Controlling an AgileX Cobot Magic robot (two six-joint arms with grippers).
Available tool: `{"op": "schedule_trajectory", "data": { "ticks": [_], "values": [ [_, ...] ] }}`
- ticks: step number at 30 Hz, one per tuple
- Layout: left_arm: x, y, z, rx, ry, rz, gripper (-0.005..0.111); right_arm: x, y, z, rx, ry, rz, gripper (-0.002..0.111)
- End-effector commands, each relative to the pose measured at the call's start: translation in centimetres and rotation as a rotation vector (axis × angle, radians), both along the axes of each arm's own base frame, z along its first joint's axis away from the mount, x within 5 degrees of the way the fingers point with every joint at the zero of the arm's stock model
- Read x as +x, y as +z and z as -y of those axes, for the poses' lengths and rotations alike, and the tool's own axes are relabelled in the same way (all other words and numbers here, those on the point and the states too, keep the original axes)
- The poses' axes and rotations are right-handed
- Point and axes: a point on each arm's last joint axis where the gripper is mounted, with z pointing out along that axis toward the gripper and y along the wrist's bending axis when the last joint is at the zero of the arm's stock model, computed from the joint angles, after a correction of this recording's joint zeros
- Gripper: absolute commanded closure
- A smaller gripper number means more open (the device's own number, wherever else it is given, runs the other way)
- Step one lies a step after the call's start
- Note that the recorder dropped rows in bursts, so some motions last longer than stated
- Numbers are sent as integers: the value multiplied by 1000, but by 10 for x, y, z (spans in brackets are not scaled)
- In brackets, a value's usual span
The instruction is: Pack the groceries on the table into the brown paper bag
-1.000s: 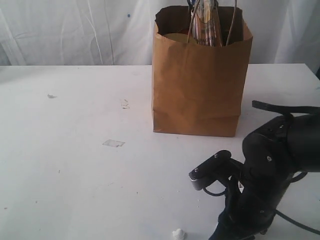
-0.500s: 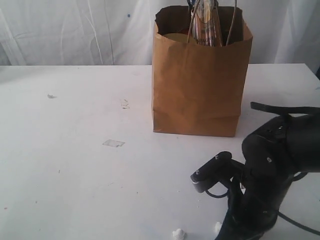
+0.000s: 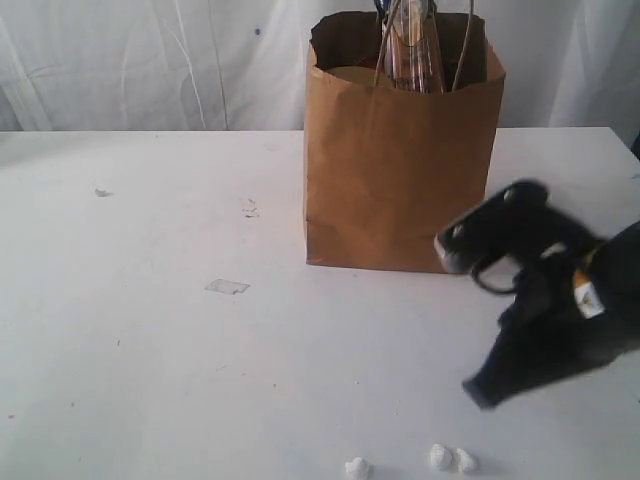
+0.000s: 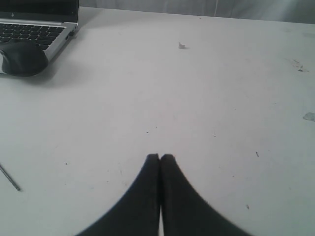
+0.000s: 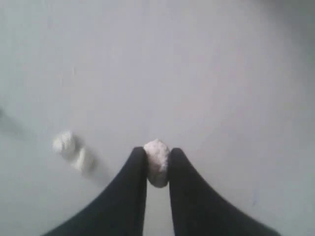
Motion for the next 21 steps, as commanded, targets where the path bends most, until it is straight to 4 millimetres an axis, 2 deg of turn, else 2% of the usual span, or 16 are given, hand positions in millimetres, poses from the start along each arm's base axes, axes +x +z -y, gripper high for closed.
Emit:
{"op": "schedule_trajectory", "data": {
  "ticks": [1, 3, 5, 7, 9, 13, 16, 18, 21],
  "values": [
    [0, -1, 1, -6, -6, -2, 107, 1, 79, 28, 197, -111, 364, 108],
    [0, -1, 1, -6, -6, -2, 107, 9, 114, 45, 237, -200, 456, 108],
    [0, -1, 1, -6, -6, -2, 107, 21, 139, 56, 226, -203, 480, 108],
    [0, -1, 1, -6, -6, -2, 107, 39, 153, 64, 238, -210, 426, 108],
    [0, -1, 1, -6, -6, -2, 107, 63, 163, 68, 331, -215, 344, 108],
    [0, -1, 1, -6, -6, -2, 107, 112, 175, 75, 659, -231, 247, 108],
    [0, -1, 1, -6, -6, -2, 107, 137, 173, 79, 826, -234, 226, 108],
    [0, -1, 1, -6, -6, -2, 107, 149, 165, 78, 875, -226, 207, 108],
    [0, -1, 1, -6, -6, -2, 107, 160, 151, 75, 845, -118, 198, 108]
  ]
}}
